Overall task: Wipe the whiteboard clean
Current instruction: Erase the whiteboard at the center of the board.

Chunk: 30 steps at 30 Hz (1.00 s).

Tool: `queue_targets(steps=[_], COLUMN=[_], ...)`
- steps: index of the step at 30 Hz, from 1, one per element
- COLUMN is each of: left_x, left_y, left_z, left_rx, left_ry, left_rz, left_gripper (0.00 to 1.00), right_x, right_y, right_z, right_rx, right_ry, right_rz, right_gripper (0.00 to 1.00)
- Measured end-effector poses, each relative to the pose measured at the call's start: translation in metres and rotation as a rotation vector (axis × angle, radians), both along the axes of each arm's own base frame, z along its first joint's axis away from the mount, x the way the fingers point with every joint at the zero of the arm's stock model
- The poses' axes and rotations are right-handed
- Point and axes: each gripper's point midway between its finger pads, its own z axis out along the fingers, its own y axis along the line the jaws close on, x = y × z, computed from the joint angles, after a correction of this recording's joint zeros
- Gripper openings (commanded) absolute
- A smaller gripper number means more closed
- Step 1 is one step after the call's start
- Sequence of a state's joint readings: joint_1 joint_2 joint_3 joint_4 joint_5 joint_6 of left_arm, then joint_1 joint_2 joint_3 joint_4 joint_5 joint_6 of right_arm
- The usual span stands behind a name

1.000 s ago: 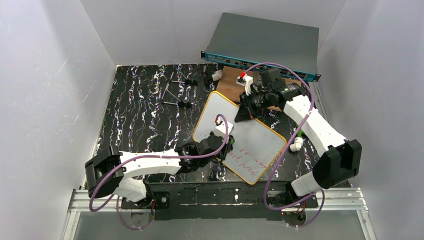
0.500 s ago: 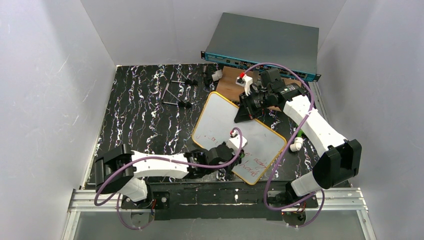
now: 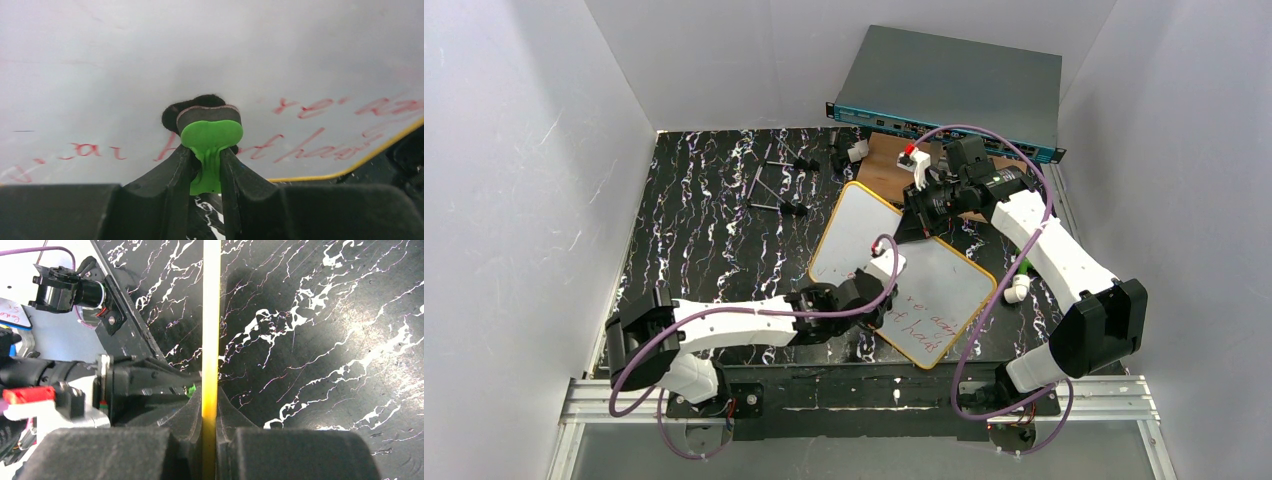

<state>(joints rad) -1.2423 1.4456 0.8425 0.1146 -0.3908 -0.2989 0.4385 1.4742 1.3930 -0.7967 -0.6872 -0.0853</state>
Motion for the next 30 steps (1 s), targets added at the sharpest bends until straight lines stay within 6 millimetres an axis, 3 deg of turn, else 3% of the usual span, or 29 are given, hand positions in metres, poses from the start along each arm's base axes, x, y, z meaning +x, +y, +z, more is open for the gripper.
queue_targets(steps=[4,8,16,19,25,30], left_x=[0.013,0.007,-0.031,-0.037,-0.029,-0.009], left_y=[0.010,0.004,-0.045,-0.054,-0.046,-0.022], left_z=[0.009,0.008,0.011,0.009,0.008,0.010], left_rx=[-0.001,0.008,0.007,0.018,0.046,0.055], left_ry=[-0.008,-0.008,-0.005,0.001,0.012,0.035], left_rz=[0.044,-0.017,-0.228,-0.254,-0.186,-0.067], left_gripper=[0.00,0.00,0.00,0.00,0.00,0.00], right_x=[0.000,-0.001,-0.002,-0.002,-0.001,0.002], right_y=[0.000,-0.001,-0.001,-0.001,0.000,0.000], right_z=[0.000,-0.001,-0.001,-0.001,-0.001,0.000], right_rx=[-0.002,-0.006,-0.006,-0.006,-0.005,0.001], right_ry=[0.000,0.005,0.008,0.007,0.001,-0.010], right_rz=[-0.002,-0.002,0.001,0.002,0.001,-0.003], right_gripper=[0.01,0.01,0.01,0.01,0.01,0.01])
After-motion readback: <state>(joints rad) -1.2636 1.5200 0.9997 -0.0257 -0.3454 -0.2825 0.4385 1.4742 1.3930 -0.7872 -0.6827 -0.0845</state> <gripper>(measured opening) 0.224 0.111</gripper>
